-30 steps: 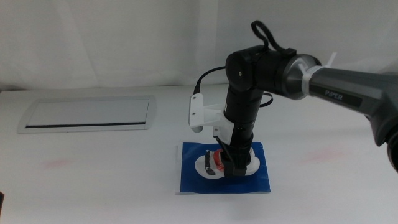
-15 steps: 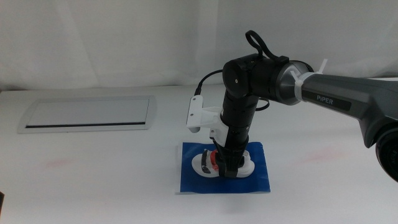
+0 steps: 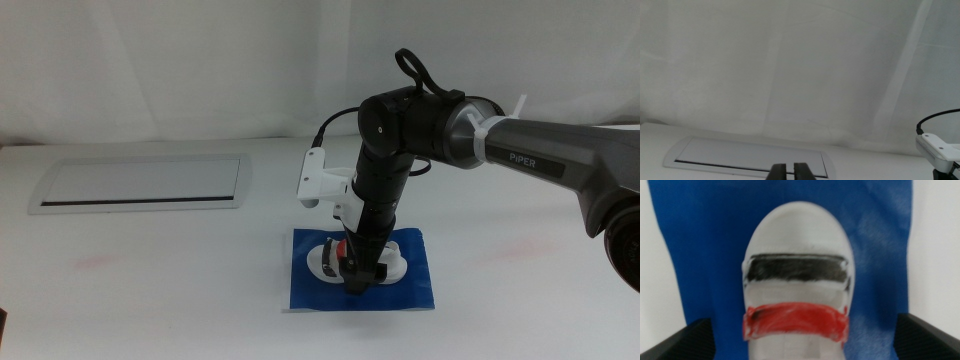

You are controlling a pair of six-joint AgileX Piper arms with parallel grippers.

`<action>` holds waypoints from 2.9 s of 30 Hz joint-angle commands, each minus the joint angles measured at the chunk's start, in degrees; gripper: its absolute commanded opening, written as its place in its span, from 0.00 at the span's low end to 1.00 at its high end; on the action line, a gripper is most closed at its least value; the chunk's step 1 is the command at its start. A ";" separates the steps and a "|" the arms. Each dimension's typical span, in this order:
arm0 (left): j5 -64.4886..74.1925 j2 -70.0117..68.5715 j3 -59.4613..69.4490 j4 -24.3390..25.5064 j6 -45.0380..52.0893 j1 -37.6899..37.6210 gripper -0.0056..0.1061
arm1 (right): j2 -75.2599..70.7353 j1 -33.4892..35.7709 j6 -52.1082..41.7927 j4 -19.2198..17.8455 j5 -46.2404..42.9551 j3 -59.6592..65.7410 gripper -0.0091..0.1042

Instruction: Use one arm to grab the shoe from the table and place it on the mat.

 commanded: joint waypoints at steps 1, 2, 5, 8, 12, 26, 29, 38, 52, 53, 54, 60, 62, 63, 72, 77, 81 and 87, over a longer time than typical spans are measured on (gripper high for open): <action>-0.26 -2.31 2.16 0.04 -0.04 0.16 0.03 | -0.06 0.13 -0.09 0.37 -1.38 -0.45 0.99; -0.26 -2.31 2.16 0.04 -0.04 0.16 0.03 | -0.06 0.13 -0.09 0.46 -1.39 -0.45 0.99; -0.26 -2.31 2.16 0.04 -0.04 0.16 0.03 | -0.16 0.13 0.00 0.59 -1.38 -0.45 0.98; -0.26 -2.31 2.16 0.04 -0.04 0.16 0.03 | -1.33 0.13 1.03 0.68 -0.91 -1.11 0.98; -0.26 -2.31 2.16 0.04 -0.04 0.16 0.03 | -4.23 0.13 1.03 0.56 -0.91 -1.11 0.98; -0.26 -2.31 2.16 0.04 -0.04 0.16 0.03 | -10.35 -2.51 42.96 -5.73 -3.43 -12.50 0.98; -0.26 -2.31 2.16 0.04 -0.04 0.16 0.03 | -10.44 -9.58 55.60 -6.45 2.37 -14.37 0.98; -0.26 -2.31 2.16 0.04 -0.04 0.16 0.03 | -13.04 -22.73 59.56 -18.27 8.42 -13.78 0.98; -0.26 -2.31 2.16 0.04 -0.04 0.16 0.03 | -36.79 -31.69 56.64 -17.19 -5.30 8.08 0.61; -0.26 -2.31 2.16 0.04 -0.04 0.16 0.03 | -39.42 -31.69 56.79 -17.19 -7.55 10.91 0.47; -0.26 -2.31 2.16 0.04 -0.04 0.16 0.03 | -42.09 -31.69 56.79 -17.19 -9.89 13.83 0.31; -0.26 -2.31 2.16 0.04 -0.04 0.16 0.03 | -57.98 -31.69 57.80 -17.86 -20.54 30.92 0.06; -0.26 -2.31 2.16 0.04 -0.04 0.16 0.03 | -64.02 -31.69 58.04 -18.24 -23.07 36.32 0.06; -0.26 -2.31 2.16 0.04 -0.04 0.16 0.03 | -67.23 -31.69 58.04 -18.34 -24.33 39.35 0.06; -0.26 -2.31 2.16 0.04 -0.04 0.16 0.03 | -95.53 -31.69 58.40 -17.58 -30.25 63.17 0.06; -0.26 -2.31 2.16 0.04 -0.04 0.16 0.03 | -110.33 -31.69 58.49 -12.67 -28.13 71.63 0.06; -0.26 -2.31 2.16 0.04 -0.04 0.16 0.03 | -119.62 -31.69 58.49 -11.90 -27.88 77.60 0.06; -0.26 -2.31 2.16 0.04 -0.04 0.16 0.03 | -123.72 -31.69 56.66 -14.37 -34.46 86.44 0.06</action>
